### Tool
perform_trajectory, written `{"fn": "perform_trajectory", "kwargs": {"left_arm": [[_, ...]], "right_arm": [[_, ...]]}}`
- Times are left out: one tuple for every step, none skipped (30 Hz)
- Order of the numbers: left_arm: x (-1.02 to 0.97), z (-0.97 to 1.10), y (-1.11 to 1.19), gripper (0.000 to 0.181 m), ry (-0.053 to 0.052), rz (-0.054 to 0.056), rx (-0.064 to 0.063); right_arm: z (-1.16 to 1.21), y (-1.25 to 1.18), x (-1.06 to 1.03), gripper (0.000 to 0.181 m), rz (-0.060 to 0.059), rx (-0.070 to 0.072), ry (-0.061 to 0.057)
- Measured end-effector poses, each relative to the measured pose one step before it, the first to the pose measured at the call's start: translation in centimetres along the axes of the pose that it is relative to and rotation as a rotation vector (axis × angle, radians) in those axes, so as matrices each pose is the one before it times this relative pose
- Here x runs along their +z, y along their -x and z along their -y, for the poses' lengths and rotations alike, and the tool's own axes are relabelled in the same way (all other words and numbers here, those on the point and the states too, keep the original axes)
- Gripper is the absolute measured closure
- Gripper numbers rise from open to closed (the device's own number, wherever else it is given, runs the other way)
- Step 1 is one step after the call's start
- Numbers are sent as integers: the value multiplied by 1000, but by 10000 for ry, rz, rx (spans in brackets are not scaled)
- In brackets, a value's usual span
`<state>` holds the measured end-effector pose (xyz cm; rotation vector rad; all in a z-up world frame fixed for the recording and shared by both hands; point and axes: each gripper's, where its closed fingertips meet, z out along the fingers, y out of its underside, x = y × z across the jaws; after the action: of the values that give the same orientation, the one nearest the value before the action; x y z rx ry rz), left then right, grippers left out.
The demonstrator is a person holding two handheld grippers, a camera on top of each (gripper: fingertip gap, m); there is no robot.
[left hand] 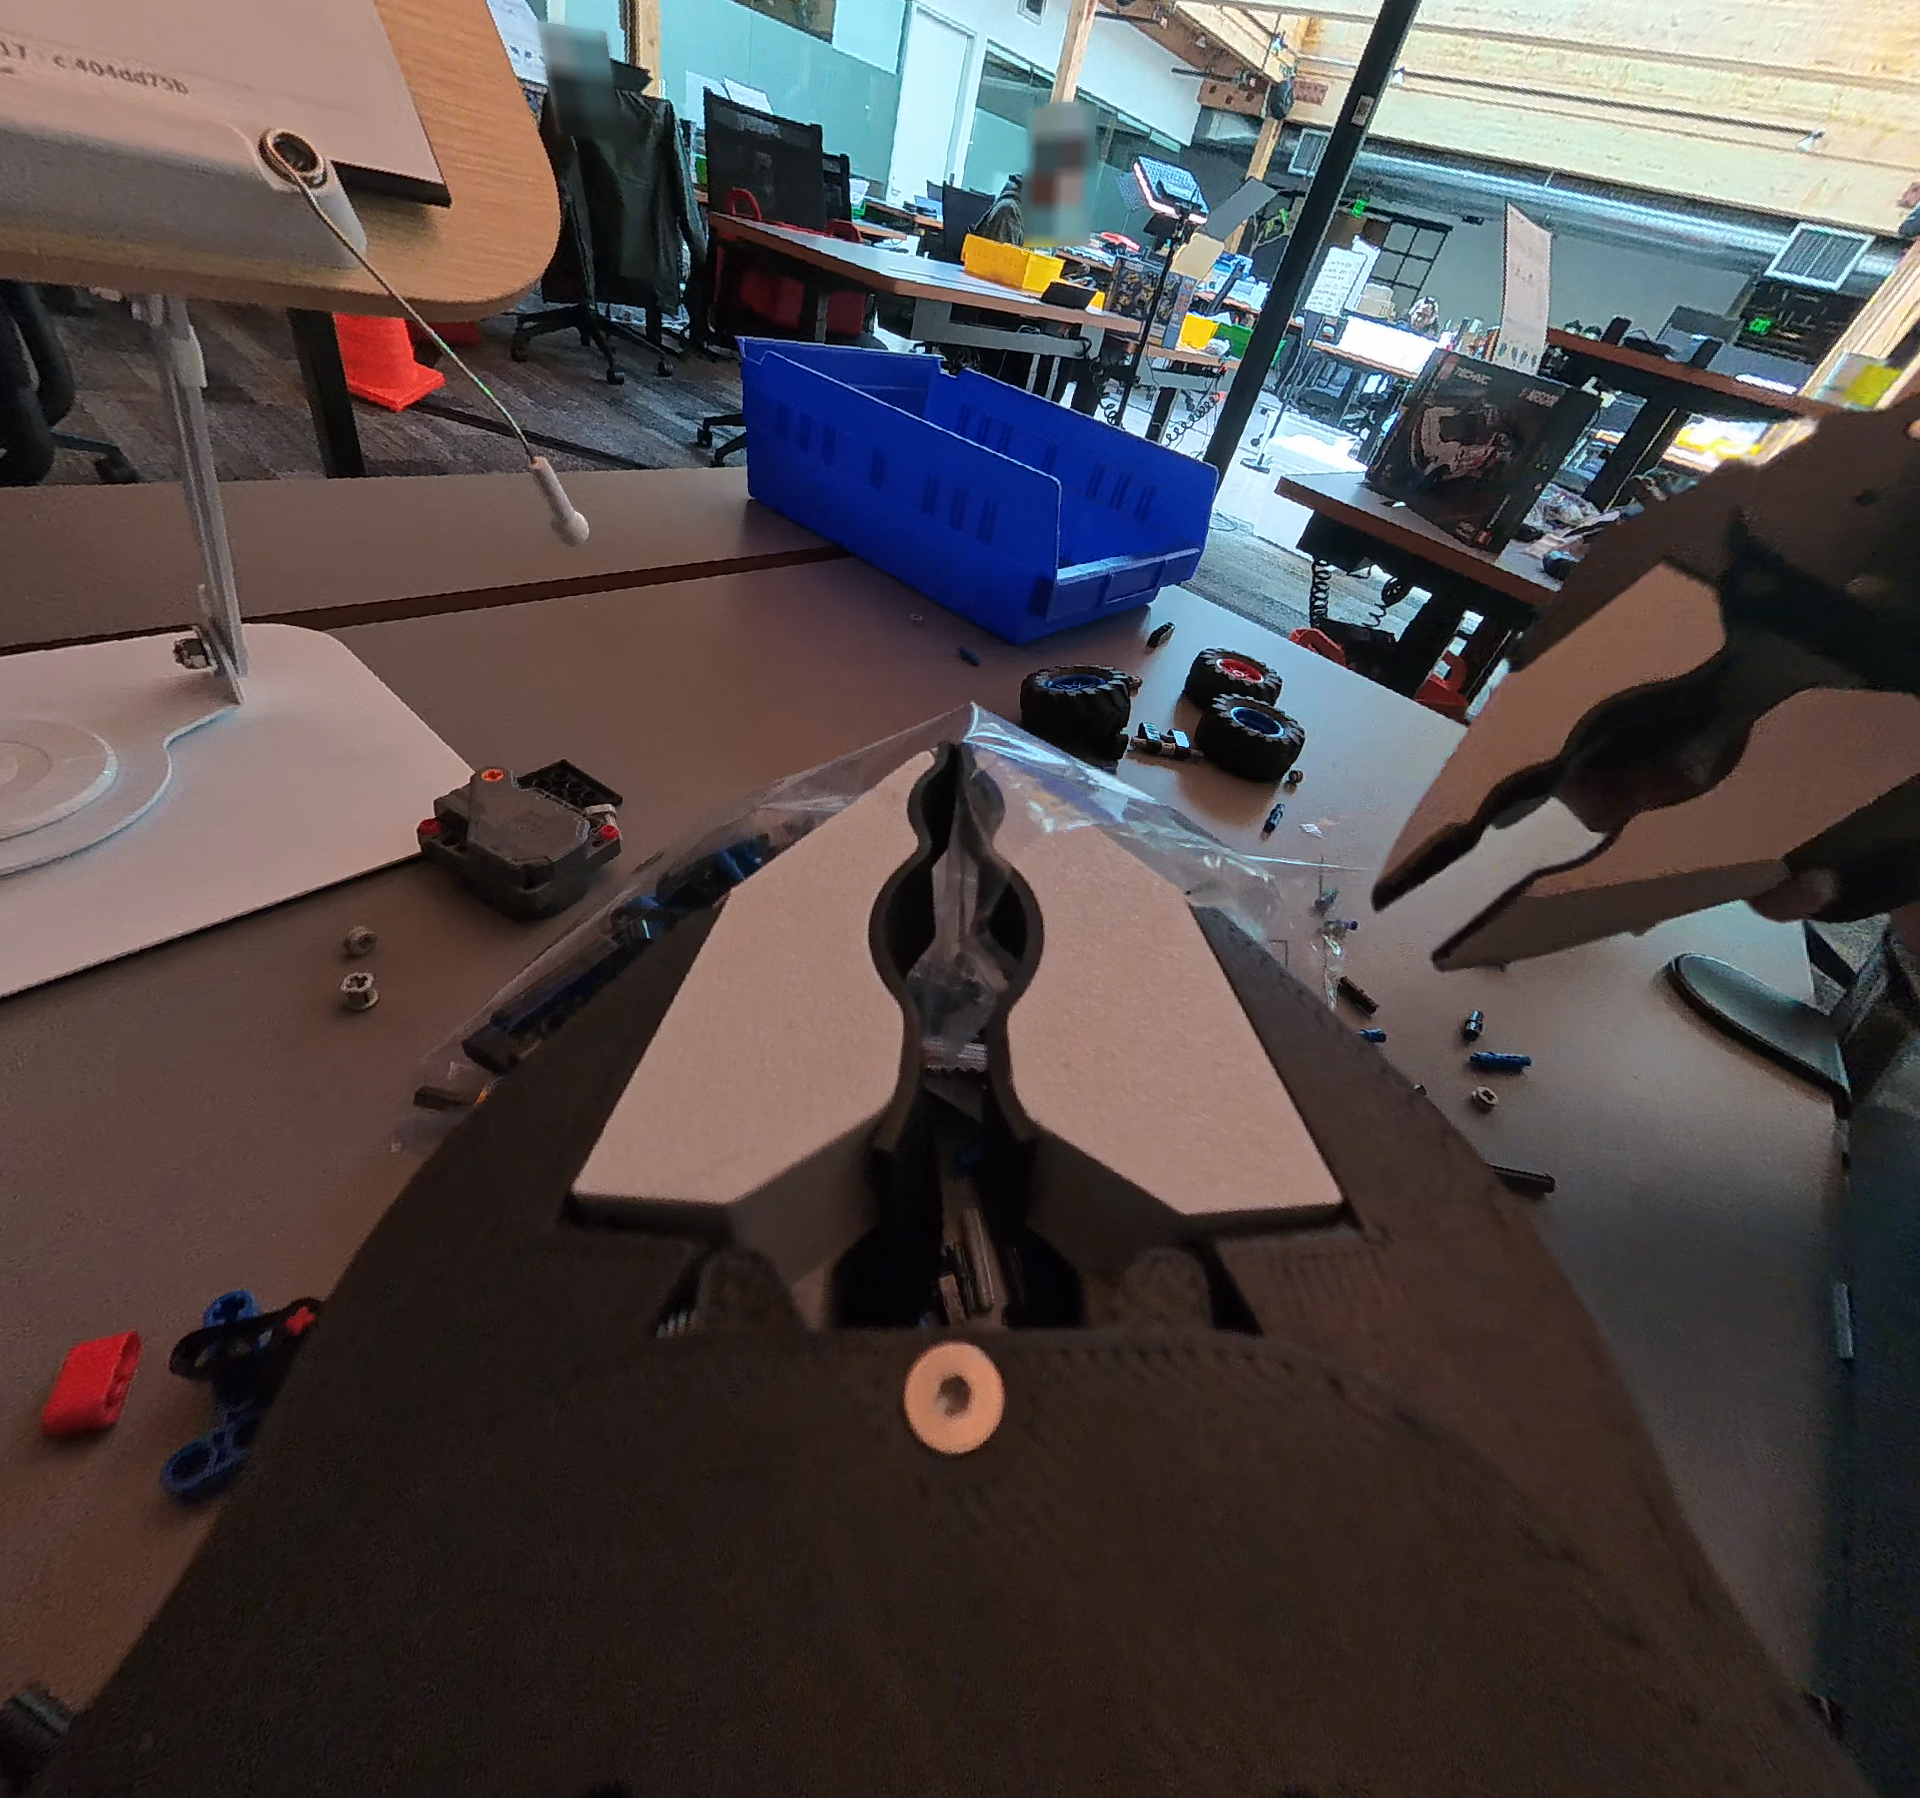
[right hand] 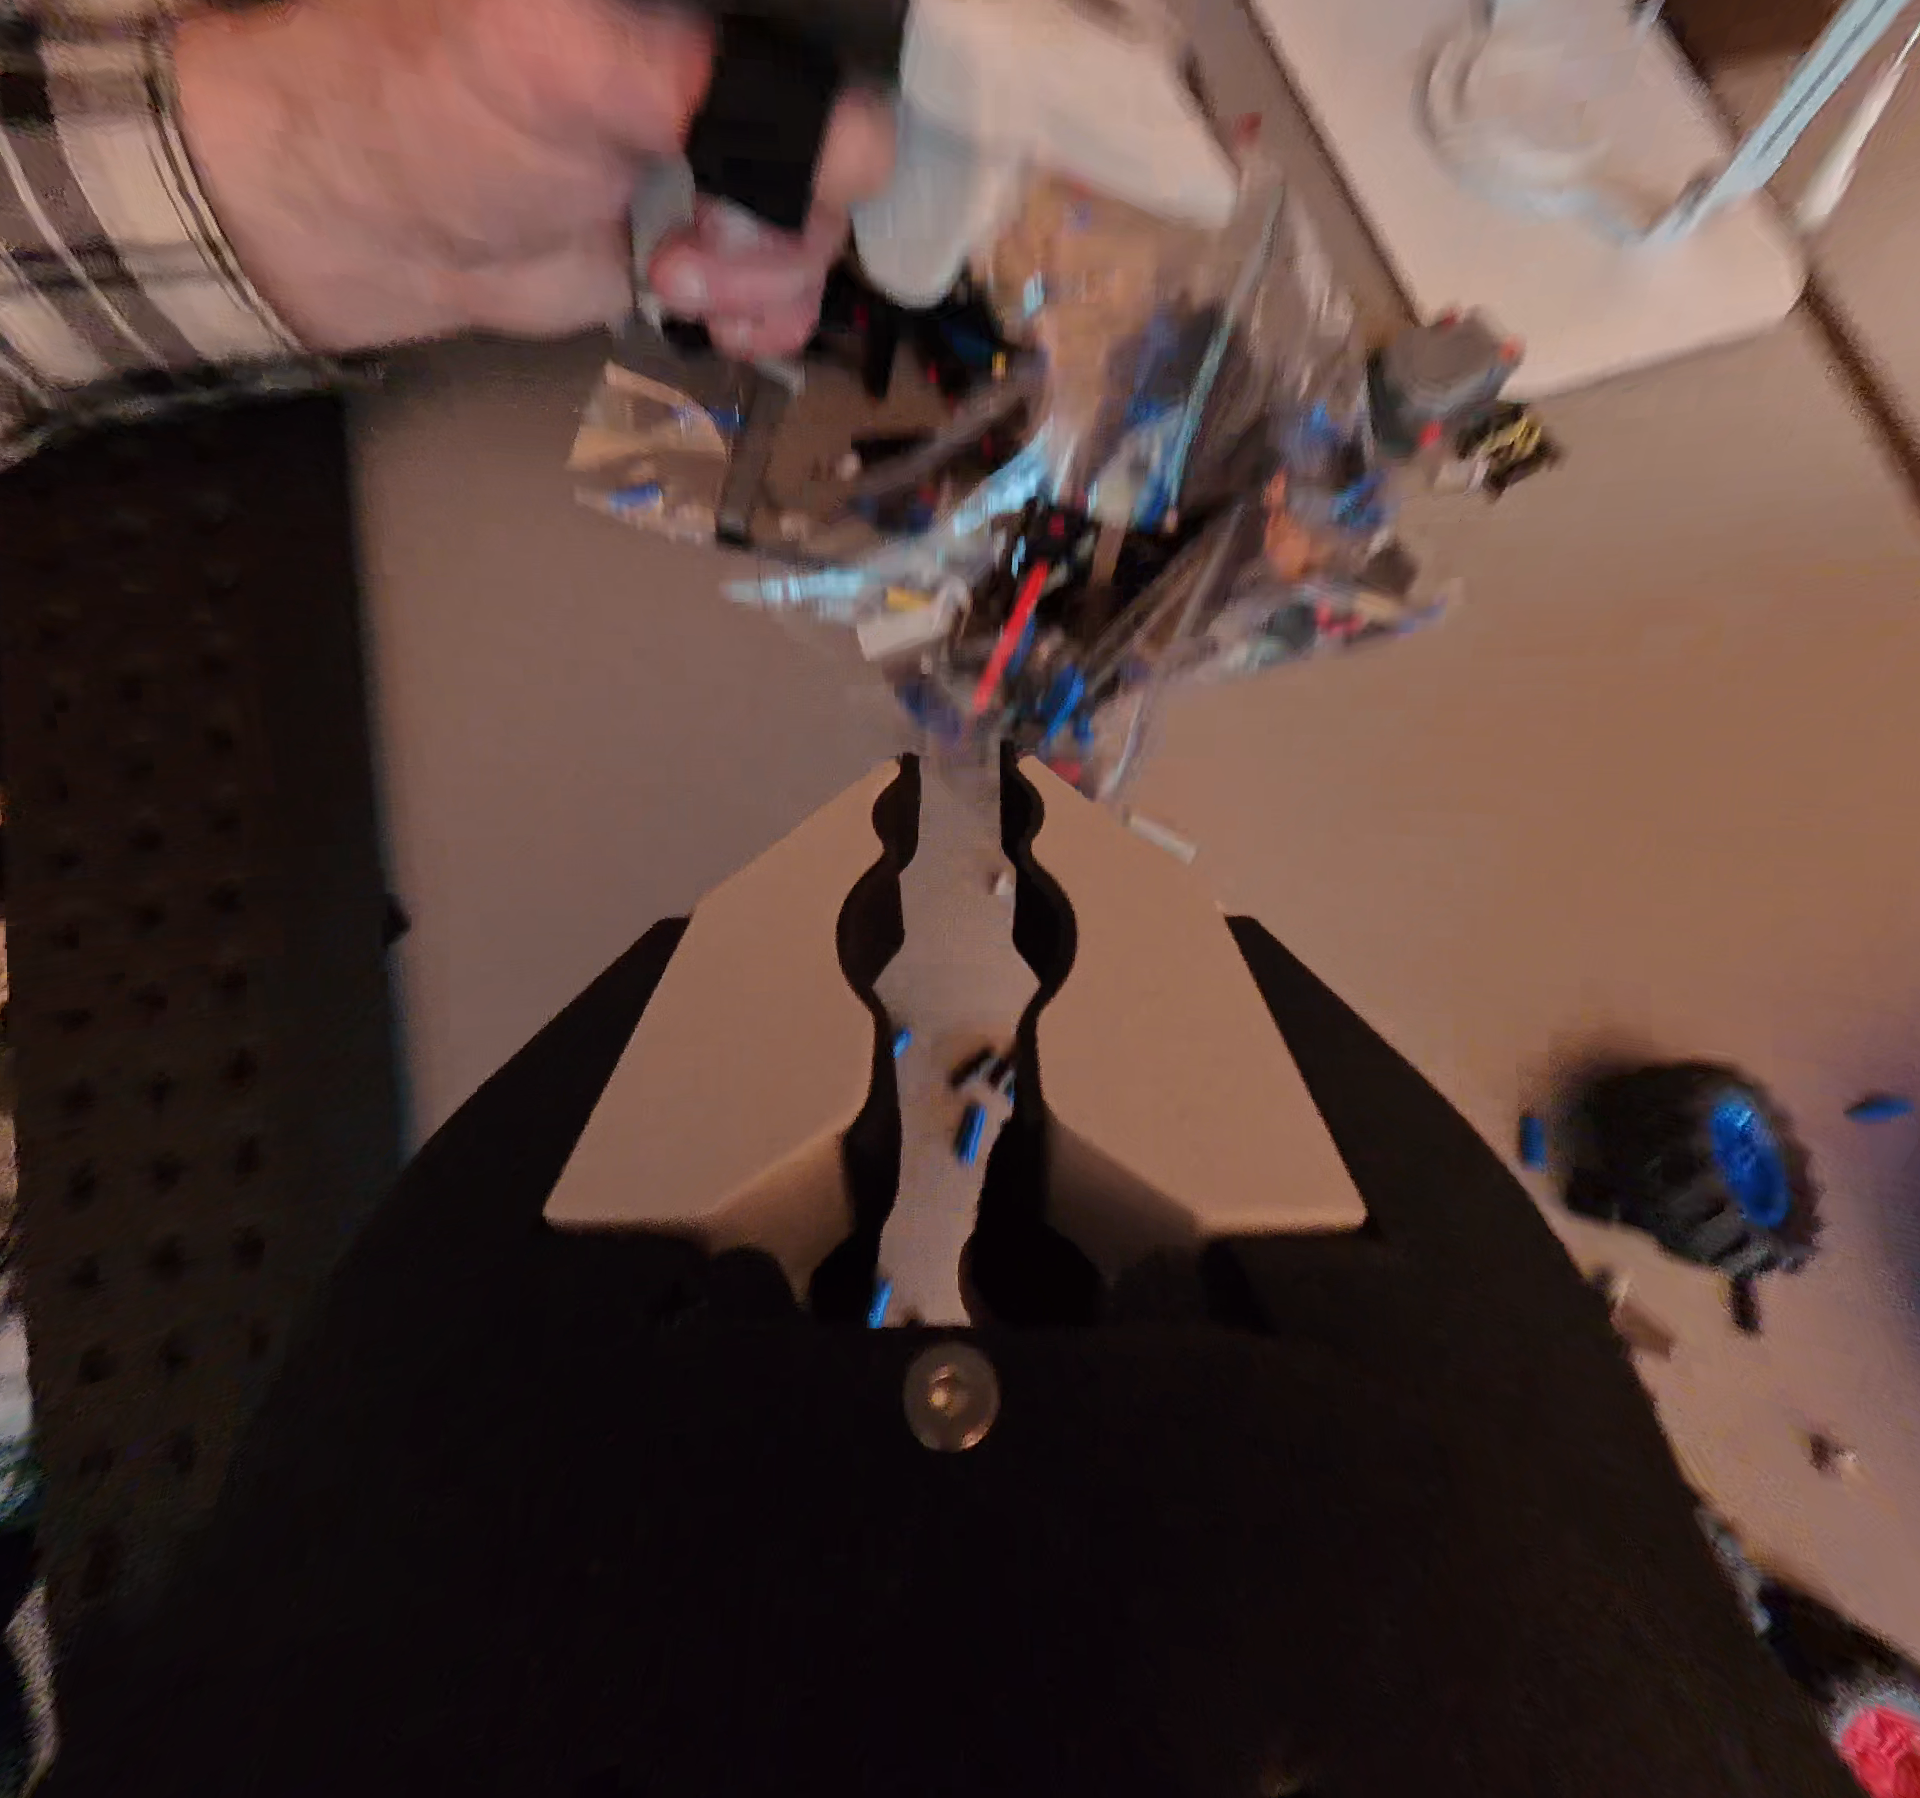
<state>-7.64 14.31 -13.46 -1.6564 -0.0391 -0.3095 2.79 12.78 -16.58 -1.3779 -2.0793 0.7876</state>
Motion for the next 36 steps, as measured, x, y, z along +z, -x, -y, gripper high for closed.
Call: {"fn": "perform_trajectory", "kwargs": {"left_arm": [[-26, 45, 73, 181, -25, 43, 3], [-64, 61, 92, 181, -41, 59, 8], [-48, 19, 80, 181, -12, 40, -9], [-19, -2, 95, 181, -12, 33, -19], [-19, -15, 69, 181, 4, 22, -19], [-27, 7, 43, 181, -10, 15, -7], [-20, -15, 29, 181, -1, 10, -8], [-11, -5, 28, 181, -1, 9, -6], [0, -1, 14, 181, 0, 9, 1], [13, -10, -4, 181, 9, -6, 2], [40, -18, -17, 181, 15, -13, 5], [31, -34, -46, 181, 21, -14, 10], [34, -27, -31, 181, 16, -7, 16], [8, -9, -9, 181, 6, -4, 6], [-8, 24, 11, 181, -8, -1, -5], [-16, 26, 13, 181, -10, 3, -8], [-26, 26, 13, 181, -11, 3, -6], [-16, 10, 4, 181, -7, 0, -4], [-7, 17, -15, 181, -2, 4, 7], [0, -4, -7, 181, 2, -1, 6], [1, 2, -6, 181, -1, -2, -4], [-7, 5, -5, 181, -4, 0, -5], [2, 5, 2, 181, -3, 1, 1], [-1, 10, -3, 181, 0, -2, 4], [16, -4, -12, 181, 5, -11, -1], [25, -10, -20, 181, 8, -10, 1], [19, -15, -26, 181, 8, -5, 11], [6, -28, -18, 181, 11, -5, 5], [9, -17, -10, 181, 4, -3, 0], [-11, 1, 18, 181, 0, 6, 3], [0, -13, 31, 181, -2, 7, -5], [-14, -4, 39, 181, 0, 11, -9], [-18, 0, 23, 181, -6, 7, -7], [-16, 10, 19, 181, -7, 7, 4], [-33, 19, 22, 181, -14, 7, -2], [-16, 22, 26, 181, -12, 5, -10]], "right_arm": [[-1321, -183, 1, 168, 71, 235, 345], [-1203, -271, 292, 168, 19, 215, 355], [-1045, -110, 586, 166, 118, 163, 363], [-807, -203, 816, 162, 45, 55, 299], [-775, -284, 1014, 161, 20, 23, 329], [-871, -103, 1062, 159, 122, 0, 459], [-825, -222, 898, 157, -18, -82, 475], [-520, -396, 650, 158, -194, -134, 312], [-123, -241, 478, 159, -73, -99, 76], [288, -72, 350, 161, 80, -19, -168], [340, -60, 277, 164, 115, 18, -210], [221, 52, 178, 168, 180, 37, -153], [42, 73, 49, 171, 168, 36, -30], [-70, -3, -25, 174, 65, -22, 34], [-63, 95, -36, 174, 75, -54, 19], [-54, 343, -32, 175, 199, -58, 25], [-104, 312, -55, 175, 137, -80, 52], [-107, 85, -76, 175, -31, -83, 66], [-16, 60, -111, 175, -38, -36, 20], [136, 184, -149, 176, 48, 4, -65], [254, 263, -238, 176, 61, 1, -125], [298, 325, -351, 176, 62, -11, -124], [401, 473, -476, 176, 84, -63, -140], [640, 548, -598, 177, 69, -123, -215], [978, 561, -648, 177, 51, -157, -330], [1186, 502, -632, 177, 57, -152, -375], [1254, 309, -536, 177, -3, -131, -353], [1263, 23, -382, 177, -86, -95, -324], [1225, -241, -209, 177, -169, -63, -305], [1032, -362, 39, 177, -158, -21, -207], [809, -454, 277, 177, -162, -21, -110], [634, -602, 453, 177, -232, -10, -58], [466, -743, 543, 177, -305, 34, -20], [226, -706, 501, 173, -286, 78, 59], [57, -403, 315, 162, -164, 65, 104], [81, -65, 1, 160, -36, -6, 4]]}}
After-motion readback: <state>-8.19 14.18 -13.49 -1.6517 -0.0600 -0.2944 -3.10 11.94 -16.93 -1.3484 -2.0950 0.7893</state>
